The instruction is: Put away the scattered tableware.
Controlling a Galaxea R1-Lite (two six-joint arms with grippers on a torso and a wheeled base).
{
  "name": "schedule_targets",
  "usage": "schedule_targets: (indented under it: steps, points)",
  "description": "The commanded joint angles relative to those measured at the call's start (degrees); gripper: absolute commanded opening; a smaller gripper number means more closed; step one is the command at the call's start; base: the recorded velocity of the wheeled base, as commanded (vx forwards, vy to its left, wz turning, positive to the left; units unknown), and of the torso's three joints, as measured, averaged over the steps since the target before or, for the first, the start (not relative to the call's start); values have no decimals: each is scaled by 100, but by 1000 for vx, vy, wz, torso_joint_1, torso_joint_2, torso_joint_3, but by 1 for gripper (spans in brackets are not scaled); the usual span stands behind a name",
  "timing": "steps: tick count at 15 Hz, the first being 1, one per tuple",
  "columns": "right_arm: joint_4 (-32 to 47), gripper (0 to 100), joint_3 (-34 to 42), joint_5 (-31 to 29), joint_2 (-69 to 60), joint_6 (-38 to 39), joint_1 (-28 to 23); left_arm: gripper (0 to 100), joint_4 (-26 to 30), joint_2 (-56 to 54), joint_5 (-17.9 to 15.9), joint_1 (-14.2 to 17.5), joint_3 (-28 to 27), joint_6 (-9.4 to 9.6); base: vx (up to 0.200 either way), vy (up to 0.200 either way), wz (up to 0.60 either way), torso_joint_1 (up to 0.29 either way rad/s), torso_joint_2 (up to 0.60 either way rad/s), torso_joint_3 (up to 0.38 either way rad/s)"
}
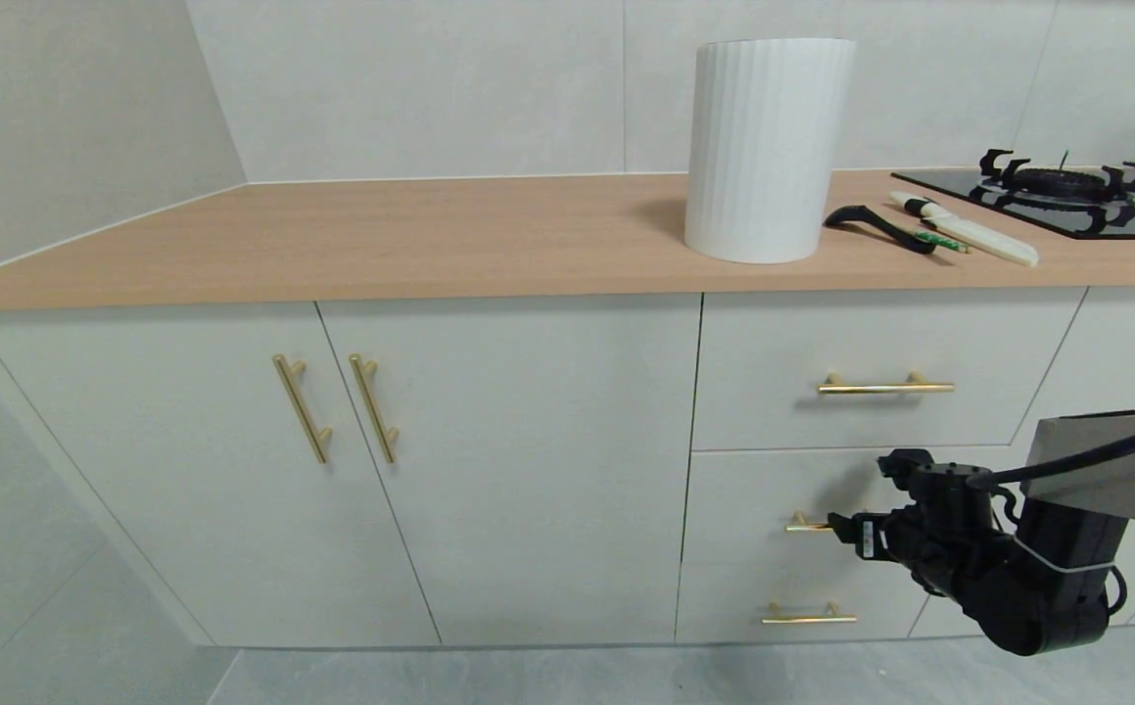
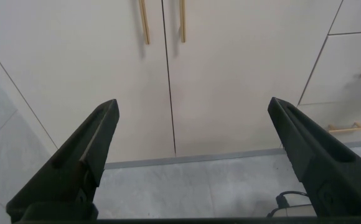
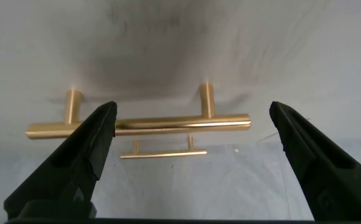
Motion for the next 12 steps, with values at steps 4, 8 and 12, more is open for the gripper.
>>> schedule_targets:
  steps: [4,8,12]
  points:
    - [45,100,57,9,108,-32,1,100,0,7,1,1,1,-1,0,0,0,0,0,0]
    - [273,100,110,9,64,-111,1,100,0,7,1,1,1,-1,0,0,0,0,0,0]
    - [299,100,136,9,64,-120,1,100,0,7,1,1,1,-1,0,0,0,0,0,0]
